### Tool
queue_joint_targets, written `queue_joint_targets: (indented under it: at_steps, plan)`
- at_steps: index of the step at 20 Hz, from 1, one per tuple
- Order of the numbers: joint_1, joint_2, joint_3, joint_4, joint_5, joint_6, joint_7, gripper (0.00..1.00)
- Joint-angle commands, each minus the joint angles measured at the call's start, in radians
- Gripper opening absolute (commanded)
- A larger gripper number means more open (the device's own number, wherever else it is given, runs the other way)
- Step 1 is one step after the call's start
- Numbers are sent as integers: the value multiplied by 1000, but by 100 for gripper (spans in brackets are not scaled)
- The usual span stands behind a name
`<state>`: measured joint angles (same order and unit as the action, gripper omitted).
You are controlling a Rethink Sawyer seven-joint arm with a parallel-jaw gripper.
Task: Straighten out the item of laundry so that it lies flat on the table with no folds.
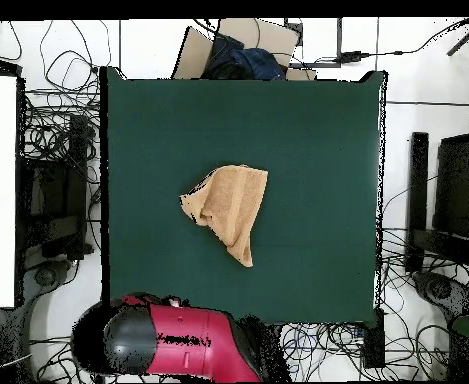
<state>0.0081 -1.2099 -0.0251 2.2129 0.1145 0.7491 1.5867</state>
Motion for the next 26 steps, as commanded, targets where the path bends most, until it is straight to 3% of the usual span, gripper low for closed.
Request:
queue_joint_targets:
  at_steps: [1,13,26]
  plan:
    - [-66,107,10,186,53,-169,130,100]
    - [-174,234,95,228,22,-341,84,100]
    - [-206,357,111,233,-25,-463,108,100]
